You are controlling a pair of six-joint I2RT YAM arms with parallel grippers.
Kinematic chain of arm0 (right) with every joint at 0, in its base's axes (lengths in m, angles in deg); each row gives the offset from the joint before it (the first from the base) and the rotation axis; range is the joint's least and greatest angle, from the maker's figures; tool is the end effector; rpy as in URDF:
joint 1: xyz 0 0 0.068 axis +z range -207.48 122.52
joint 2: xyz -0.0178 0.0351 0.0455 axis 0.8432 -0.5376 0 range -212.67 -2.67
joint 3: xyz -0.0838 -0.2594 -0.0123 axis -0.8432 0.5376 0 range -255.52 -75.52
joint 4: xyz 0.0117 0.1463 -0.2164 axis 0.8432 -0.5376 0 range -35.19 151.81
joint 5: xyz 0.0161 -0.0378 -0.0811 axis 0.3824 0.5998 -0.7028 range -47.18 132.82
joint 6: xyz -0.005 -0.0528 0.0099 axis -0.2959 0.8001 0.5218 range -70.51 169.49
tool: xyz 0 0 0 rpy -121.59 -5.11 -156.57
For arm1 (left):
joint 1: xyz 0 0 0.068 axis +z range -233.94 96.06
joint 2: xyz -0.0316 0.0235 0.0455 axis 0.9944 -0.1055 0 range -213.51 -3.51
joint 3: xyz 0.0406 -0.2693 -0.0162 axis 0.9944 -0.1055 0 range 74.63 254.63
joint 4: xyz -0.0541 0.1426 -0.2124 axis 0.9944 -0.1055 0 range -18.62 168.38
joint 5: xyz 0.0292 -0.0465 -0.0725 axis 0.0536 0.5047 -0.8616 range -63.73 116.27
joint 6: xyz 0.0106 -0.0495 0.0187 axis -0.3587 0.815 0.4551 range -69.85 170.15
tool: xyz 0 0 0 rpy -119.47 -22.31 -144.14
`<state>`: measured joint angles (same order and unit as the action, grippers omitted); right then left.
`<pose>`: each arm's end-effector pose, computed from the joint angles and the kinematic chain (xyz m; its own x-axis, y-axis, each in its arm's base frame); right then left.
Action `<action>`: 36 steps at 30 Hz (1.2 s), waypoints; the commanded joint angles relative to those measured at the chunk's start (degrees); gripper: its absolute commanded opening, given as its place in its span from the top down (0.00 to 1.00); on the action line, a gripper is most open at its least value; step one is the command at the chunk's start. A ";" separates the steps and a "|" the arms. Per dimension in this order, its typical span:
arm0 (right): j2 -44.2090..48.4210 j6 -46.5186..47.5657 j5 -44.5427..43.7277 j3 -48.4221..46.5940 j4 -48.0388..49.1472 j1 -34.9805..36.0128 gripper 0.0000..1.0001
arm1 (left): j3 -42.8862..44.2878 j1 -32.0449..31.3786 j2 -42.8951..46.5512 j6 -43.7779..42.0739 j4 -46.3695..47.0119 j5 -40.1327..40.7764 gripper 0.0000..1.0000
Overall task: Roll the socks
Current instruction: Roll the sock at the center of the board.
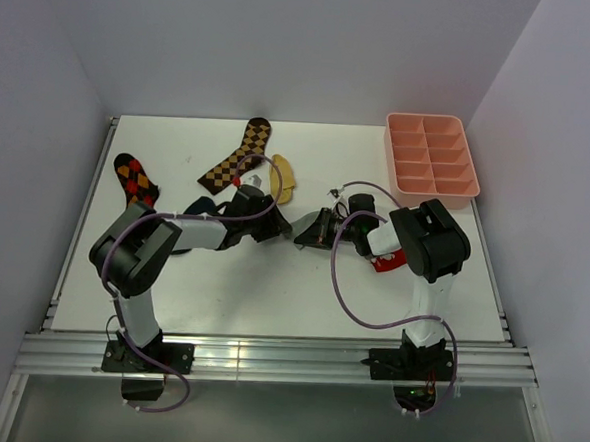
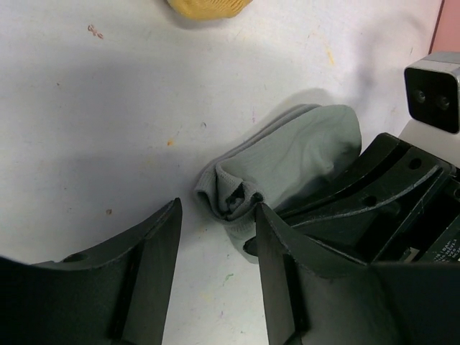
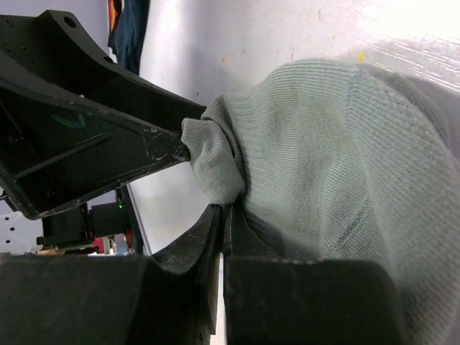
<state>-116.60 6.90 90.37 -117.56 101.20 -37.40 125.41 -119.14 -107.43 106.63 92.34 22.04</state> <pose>0.3132 0.1424 0.0880 -0.9239 0.1485 -0.3527 -0.2596 0.4342 0.8626 0.2955 -0.2116 0.1406 -0.8033 -0.4508 -0.3892 -0.0872 0.7354 -0.6720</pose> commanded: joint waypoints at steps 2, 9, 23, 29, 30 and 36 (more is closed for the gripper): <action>-1.56 0.84 -0.97 -0.15 -3.63 -0.21 1.00 | 1.69 -0.31 -1.90 -0.59 1.07 -0.17 0.50; -1.47 1.28 -1.49 -0.41 -4.59 -0.21 1.00 | 1.42 -0.40 -3.39 0.02 1.86 -0.87 0.53; 3.61 6.37 -7.90 0.20 -10.48 0.40 0.84 | 1.77 -0.57 -4.01 -0.76 -0.59 -0.43 1.00; 12.05 13.13 -16.51 0.03 -19.17 3.74 0.64 | 3.09 -0.75 -1.46 -2.79 -5.07 2.47 1.00; 14.67 14.36 -20.87 -0.23 -22.31 5.40 0.62 | 3.18 -0.75 -0.94 -3.05 -5.69 2.82 1.00; 21.90 23.77 -39.00 -2.17 -30.42 13.49 0.61 | 4.06 -1.01 0.29 -4.72 -9.12 3.97 1.00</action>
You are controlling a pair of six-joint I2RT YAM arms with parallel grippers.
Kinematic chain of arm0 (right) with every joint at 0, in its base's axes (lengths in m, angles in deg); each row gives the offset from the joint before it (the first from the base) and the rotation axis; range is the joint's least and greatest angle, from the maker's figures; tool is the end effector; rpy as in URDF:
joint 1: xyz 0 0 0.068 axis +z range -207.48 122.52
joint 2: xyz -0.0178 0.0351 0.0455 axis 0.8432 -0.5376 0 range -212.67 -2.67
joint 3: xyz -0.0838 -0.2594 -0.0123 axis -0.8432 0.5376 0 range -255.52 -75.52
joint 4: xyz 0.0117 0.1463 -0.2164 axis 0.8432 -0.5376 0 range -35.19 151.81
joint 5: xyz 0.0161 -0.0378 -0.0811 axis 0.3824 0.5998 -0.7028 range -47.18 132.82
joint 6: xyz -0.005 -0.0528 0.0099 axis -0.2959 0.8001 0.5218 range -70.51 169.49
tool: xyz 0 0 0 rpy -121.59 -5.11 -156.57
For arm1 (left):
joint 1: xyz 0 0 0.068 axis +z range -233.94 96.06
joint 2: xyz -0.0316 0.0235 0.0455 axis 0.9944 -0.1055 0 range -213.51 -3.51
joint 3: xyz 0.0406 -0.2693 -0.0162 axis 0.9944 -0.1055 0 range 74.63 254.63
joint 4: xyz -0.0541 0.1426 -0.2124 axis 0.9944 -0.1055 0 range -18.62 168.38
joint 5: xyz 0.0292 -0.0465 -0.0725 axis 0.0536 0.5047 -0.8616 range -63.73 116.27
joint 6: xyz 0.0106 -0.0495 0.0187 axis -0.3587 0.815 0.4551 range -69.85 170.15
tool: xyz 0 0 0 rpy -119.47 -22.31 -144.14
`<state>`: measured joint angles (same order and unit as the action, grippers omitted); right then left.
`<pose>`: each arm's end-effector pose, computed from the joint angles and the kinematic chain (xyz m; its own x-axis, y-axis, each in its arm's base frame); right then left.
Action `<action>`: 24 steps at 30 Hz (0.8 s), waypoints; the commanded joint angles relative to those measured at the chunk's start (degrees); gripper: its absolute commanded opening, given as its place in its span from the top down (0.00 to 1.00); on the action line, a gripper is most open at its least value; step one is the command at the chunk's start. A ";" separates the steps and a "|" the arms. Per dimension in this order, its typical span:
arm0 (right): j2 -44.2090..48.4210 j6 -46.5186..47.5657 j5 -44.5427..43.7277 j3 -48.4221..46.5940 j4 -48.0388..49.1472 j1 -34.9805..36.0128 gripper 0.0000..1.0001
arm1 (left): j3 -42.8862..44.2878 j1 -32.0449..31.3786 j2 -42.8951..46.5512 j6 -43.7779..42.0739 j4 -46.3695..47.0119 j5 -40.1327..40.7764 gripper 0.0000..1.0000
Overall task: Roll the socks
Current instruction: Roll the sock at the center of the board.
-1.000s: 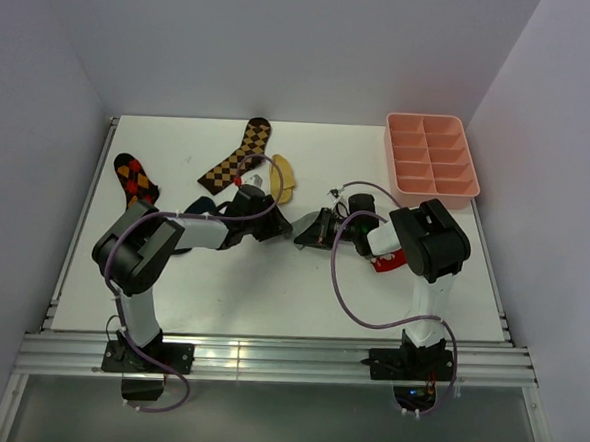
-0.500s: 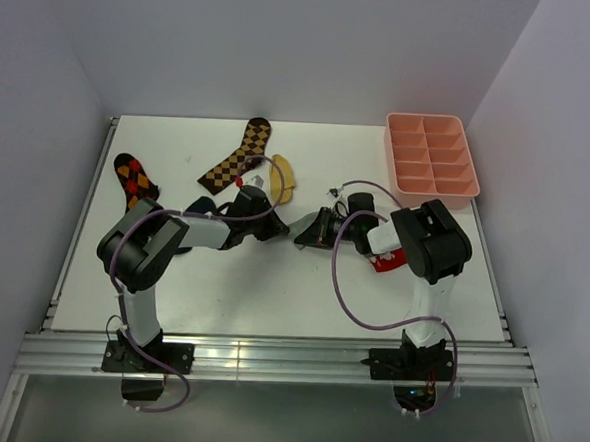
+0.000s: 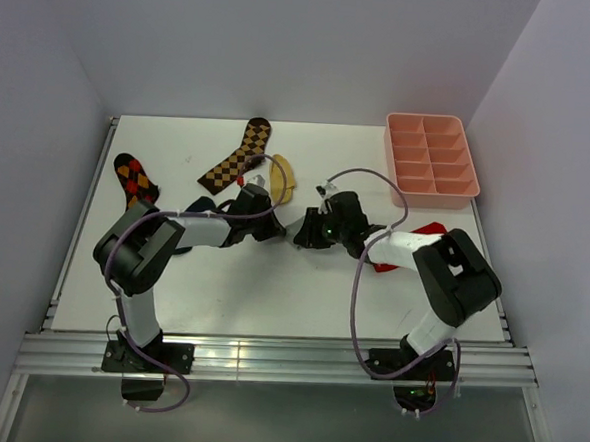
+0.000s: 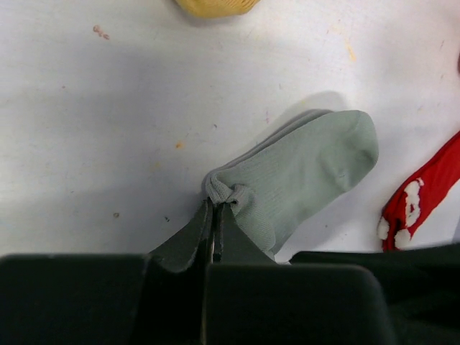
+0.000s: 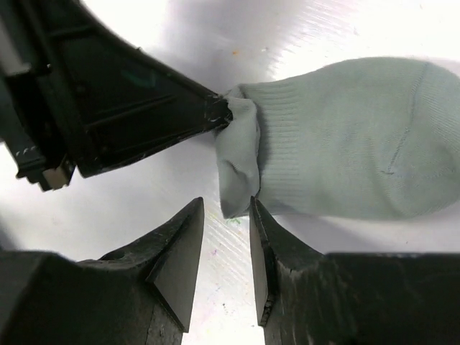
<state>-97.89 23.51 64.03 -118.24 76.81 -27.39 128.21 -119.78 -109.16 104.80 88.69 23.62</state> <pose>0.2755 0.1745 0.1534 -0.7870 0.0159 -0.6168 -0.4128 0.7294 0.5455 0.2998 -0.2185 0.1384 -0.8123 -0.4184 -0.4064 -0.0858 0.7749 -0.6262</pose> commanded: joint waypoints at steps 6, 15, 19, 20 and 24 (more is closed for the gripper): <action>5.31 13.14 -21.12 -1.49 -3.23 9.81 0.60 | 1.70 -0.99 3.43 -4.03 -7.67 4.13 1.00; 2.76 19.03 -27.98 -4.39 -1.30 15.44 0.57 | 2.67 -1.43 3.52 -4.82 -9.34 4.33 1.00; 1.36 19.39 -27.45 -5.35 -0.85 16.06 0.57 | 2.75 -1.61 3.34 -4.56 -9.25 4.15 1.00; 0.92 19.39 -27.37 -5.79 -0.85 16.06 0.57 | 2.67 -1.61 3.25 -4.56 -9.34 4.06 1.00; -1.81 18.25 -27.10 -6.76 -1.12 16.14 0.59 | 2.67 -1.61 3.43 -4.47 -9.34 4.24 1.00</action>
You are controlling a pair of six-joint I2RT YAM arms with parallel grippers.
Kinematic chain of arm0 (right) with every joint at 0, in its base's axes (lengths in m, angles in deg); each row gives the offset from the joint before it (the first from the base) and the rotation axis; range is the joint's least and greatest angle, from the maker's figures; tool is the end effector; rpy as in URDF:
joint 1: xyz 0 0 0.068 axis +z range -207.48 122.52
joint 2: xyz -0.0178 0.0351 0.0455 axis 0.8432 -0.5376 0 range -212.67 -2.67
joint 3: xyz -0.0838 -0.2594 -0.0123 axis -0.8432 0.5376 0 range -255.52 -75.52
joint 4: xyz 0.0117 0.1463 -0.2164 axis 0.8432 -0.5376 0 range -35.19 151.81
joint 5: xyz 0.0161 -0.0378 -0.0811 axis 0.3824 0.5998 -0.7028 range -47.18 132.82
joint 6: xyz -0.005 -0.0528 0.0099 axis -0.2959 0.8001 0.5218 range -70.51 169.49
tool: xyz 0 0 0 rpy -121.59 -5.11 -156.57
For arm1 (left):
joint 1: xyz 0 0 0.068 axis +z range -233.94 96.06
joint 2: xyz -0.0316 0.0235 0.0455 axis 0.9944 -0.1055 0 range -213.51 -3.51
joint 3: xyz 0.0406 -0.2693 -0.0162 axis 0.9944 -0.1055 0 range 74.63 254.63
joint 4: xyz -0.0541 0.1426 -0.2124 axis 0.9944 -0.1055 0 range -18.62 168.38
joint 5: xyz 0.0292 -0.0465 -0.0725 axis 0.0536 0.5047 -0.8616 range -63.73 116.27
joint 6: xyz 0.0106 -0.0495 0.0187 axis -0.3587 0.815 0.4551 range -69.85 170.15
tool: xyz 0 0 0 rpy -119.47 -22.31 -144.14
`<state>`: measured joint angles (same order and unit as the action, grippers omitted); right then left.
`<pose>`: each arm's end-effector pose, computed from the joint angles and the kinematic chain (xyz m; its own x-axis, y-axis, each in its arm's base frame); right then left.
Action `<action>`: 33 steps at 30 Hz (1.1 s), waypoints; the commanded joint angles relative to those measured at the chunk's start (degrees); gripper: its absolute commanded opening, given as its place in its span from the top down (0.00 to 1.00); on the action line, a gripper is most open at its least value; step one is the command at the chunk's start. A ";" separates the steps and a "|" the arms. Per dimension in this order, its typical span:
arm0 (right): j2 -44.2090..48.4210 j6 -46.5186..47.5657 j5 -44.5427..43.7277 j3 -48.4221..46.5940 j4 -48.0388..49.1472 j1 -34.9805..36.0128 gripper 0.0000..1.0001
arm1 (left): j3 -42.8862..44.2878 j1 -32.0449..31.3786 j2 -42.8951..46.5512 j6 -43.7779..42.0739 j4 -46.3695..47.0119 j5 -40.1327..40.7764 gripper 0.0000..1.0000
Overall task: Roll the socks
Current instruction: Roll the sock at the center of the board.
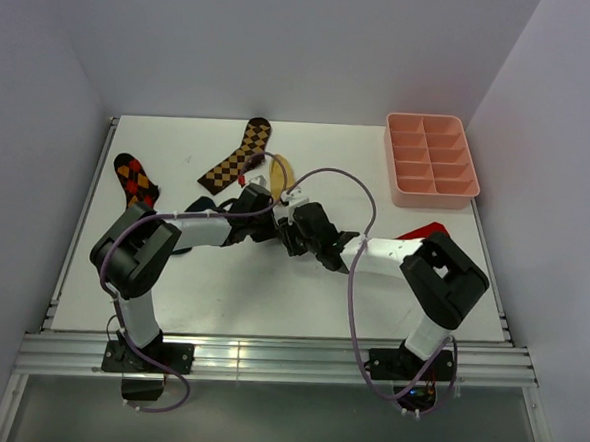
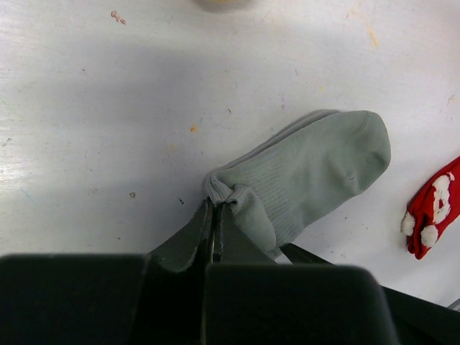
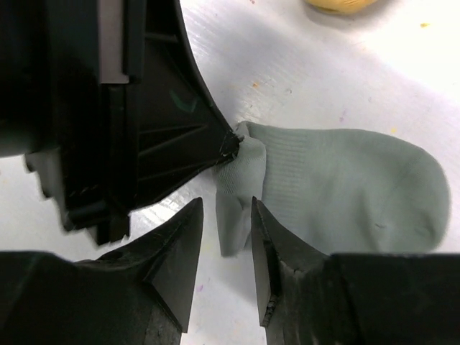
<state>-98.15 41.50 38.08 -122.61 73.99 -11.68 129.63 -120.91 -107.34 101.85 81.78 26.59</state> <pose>0.2400 0.2425 0.1683 -0.5006 -0.3162 -0.8058 -0.6043 0.7942 0.0638 0.2930 -0.2202 0.1469 -0.8223 -0.3633 -0.4380 -0.0759 0.8328 -0.5483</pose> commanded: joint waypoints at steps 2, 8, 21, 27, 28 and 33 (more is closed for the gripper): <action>-2.78 -0.45 -0.81 -2.57 1.61 0.34 0.61 | 1.07 -0.47 1.96 -1.43 -2.43 1.26 1.00; -3.13 -4.22 2.00 -0.99 1.70 -1.23 0.86 | 0.54 -0.47 2.49 -0.99 -1.99 1.35 1.00; -5.85 -18.89 23.44 1.74 1.34 -15.03 1.00 | -3.06 -0.47 5.48 2.53 1.35 2.50 0.49; -11.82 -22.50 33.90 -0.02 3.36 -19.43 1.00 | -4.64 -0.47 6.01 2.26 5.91 0.21 0.38; -12.44 -23.12 35.04 -0.02 3.72 -19.96 1.00 | -5.16 -0.47 6.27 2.26 6.61 0.21 0.38; -15.96 -25.06 39.62 -0.54 4.34 -22.77 1.00 | -6.14 -0.47 6.01 2.70 9.08 0.21 0.34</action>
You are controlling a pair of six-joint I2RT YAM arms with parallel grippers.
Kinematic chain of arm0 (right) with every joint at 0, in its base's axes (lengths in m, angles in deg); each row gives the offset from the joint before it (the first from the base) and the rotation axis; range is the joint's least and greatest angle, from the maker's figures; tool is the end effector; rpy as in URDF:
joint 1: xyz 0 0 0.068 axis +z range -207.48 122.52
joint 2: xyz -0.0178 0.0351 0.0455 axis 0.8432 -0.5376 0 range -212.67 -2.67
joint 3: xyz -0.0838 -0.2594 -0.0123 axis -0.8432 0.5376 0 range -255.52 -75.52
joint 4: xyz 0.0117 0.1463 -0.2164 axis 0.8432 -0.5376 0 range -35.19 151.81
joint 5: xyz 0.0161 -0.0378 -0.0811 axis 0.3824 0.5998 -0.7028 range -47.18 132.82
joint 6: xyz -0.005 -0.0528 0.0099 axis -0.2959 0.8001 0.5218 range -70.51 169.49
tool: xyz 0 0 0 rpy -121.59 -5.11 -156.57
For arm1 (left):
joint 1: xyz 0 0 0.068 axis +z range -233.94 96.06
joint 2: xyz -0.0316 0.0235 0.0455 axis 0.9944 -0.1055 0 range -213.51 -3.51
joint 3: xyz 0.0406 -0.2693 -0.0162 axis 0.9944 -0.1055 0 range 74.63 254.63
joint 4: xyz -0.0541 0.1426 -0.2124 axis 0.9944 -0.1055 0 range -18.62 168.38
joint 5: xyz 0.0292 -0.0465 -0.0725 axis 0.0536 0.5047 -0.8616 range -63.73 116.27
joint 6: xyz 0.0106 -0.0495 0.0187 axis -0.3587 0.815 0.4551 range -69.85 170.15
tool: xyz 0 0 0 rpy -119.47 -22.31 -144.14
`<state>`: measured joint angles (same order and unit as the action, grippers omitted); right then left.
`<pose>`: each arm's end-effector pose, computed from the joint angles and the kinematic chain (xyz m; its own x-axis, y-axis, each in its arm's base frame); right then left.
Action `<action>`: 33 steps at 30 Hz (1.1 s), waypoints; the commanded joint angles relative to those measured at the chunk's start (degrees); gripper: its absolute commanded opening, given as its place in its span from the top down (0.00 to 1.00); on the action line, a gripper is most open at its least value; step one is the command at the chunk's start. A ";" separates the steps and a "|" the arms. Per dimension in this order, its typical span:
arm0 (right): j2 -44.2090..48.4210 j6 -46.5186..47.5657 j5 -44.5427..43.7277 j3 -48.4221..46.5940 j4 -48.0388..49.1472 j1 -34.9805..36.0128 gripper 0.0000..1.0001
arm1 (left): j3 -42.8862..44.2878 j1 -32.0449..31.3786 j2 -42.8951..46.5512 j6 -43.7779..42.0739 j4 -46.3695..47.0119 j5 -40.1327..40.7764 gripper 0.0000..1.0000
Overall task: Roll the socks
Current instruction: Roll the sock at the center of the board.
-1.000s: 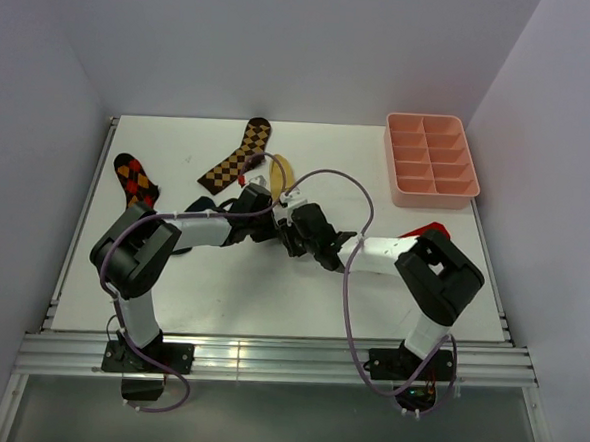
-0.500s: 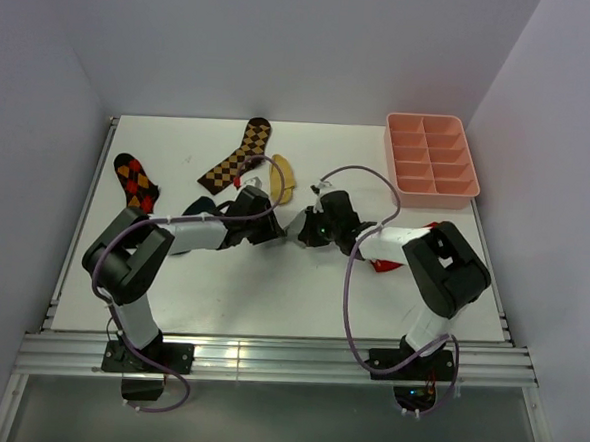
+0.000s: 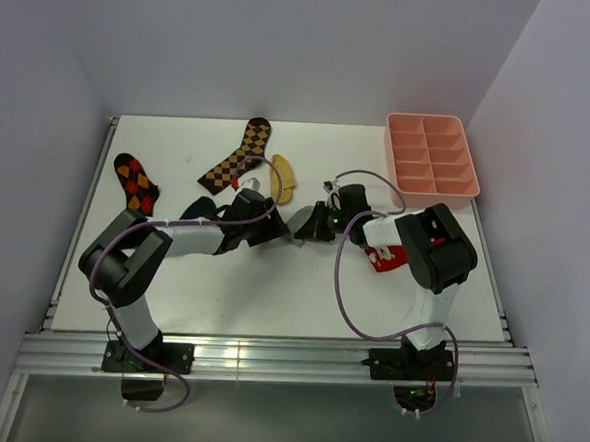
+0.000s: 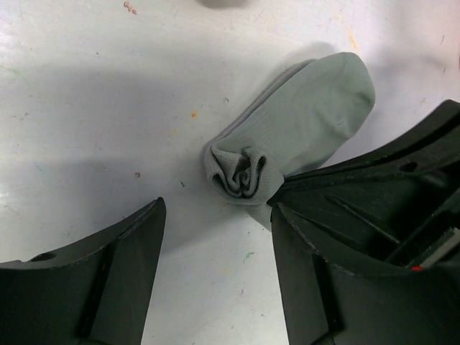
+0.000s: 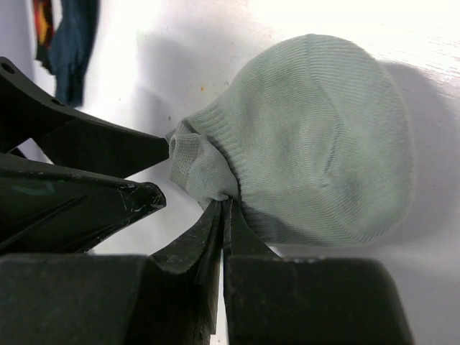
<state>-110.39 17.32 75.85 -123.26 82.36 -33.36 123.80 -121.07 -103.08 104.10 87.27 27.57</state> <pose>0.3162 0.1629 0.1170 -0.8777 0.0960 -0.4696 -0.3068 0.6403 0.7042 0.2783 -0.2096 0.1507 -0.7879 -0.4173 -0.4528 -0.0801 0.7985 -0.5966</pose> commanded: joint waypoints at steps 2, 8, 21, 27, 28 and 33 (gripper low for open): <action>-4.34 -1.15 2.47 -0.33 -4.30 -1.18 1.00 | 0.05 -0.32 0.87 0.80 3.77 -0.77 0.34; -5.48 -0.53 3.00 -1.65 -5.88 -1.44 1.00 | 1.72 -0.14 -2.03 2.82 3.68 -0.25 0.36; -5.66 0.61 2.03 -2.18 -7.28 -1.36 0.99 | 4.88 0.12 -6.69 5.72 1.66 2.39 0.52; -5.31 1.31 1.51 -2.26 -7.81 -1.27 0.98 | 4.27 0.12 -7.13 6.25 1.22 3.53 0.72; -5.13 1.57 1.50 -2.18 -7.81 -1.27 0.98 | 4.36 0.12 -7.30 6.16 0.96 3.88 0.78; -1.18 5.26 -1.92 -1.21 -9.30 0.13 0.92 | 4.53 0.12 -7.83 5.73 0.17 3.01 1.00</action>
<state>-112.66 17.34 80.73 -125.86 80.40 -34.48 127.64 -121.04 -109.33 110.74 90.11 29.21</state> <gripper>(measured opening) 0.071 0.032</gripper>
